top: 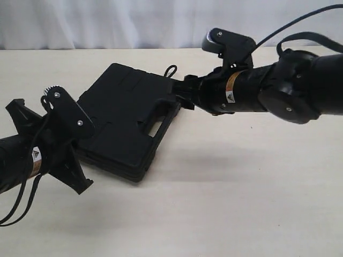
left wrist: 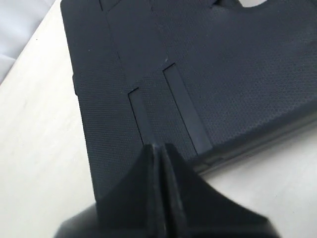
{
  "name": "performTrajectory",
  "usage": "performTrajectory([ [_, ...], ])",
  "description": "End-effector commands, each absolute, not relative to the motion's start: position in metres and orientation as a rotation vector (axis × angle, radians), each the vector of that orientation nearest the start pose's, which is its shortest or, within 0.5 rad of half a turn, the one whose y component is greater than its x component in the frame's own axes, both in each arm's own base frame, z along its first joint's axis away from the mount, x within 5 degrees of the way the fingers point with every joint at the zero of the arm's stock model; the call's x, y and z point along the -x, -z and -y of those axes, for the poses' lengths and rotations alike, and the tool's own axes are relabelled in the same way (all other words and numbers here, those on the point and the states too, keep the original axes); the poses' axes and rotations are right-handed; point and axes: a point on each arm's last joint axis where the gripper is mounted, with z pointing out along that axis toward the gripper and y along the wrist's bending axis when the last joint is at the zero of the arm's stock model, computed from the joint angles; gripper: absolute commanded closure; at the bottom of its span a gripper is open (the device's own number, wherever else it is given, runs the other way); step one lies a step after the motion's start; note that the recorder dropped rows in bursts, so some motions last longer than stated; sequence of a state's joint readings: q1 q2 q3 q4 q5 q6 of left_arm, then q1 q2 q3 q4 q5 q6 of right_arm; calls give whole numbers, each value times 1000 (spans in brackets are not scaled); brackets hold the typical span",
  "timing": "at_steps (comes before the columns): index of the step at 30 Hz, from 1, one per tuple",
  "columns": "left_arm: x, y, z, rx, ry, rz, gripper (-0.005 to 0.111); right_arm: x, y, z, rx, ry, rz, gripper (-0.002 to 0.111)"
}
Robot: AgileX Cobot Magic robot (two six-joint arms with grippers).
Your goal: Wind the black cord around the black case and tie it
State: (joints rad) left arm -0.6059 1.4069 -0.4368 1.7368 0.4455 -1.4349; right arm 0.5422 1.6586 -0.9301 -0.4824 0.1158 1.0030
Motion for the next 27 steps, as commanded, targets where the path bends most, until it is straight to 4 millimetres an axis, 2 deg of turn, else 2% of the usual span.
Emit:
performTrajectory([
  [1, -209, -172, 96, -834, -387, -2137, 86, -302, -180, -176, 0, -454, -2432, 45],
  [2, -209, -172, 96, -834, -387, -2137, 75, -305, -169, -179, -17, -478, -2443, 45],
  [3, -209, -172, 96, -832, -392, -2136, 62, -310, -155, -183, -49, -491, -2464, 51],
  [5, -210, -172, 95, -826, -404, -2134, 57, -314, -150, -186, -51, -487, -2474, 57],
  [7, -210, -173, 94, -819, -416, -2131, 56, -321, -154, -190, -84, -502, -2464, 65],
  [12, -210, -173, 94, -819, -416, -2131, 56, -337, -172, -197, -60, -434, -2530, 66],
  [14, -210, -172, 95, -824, -407, -2133, 56, -345, -182, -205, 40, -496, -2627, 66],
  [16, -209, -171, 97, -840, -377, -2139, 56, -356, -190, -202, 104, -648, -2757, 66],
  [19, -209, -171, 98, -843, -366, -2142, 56, -361, -168, -190, -45, -697, -2776, 65],
  [22, -209, -172, 96, -834, -384, -2139, 56, -357, -140, -199, -135, -693, -2721, 66],
  [27, -209, -172, 96, -834, -384, -2139, 56, -360, -120, -210, -144, -744, -2702, 66],
])
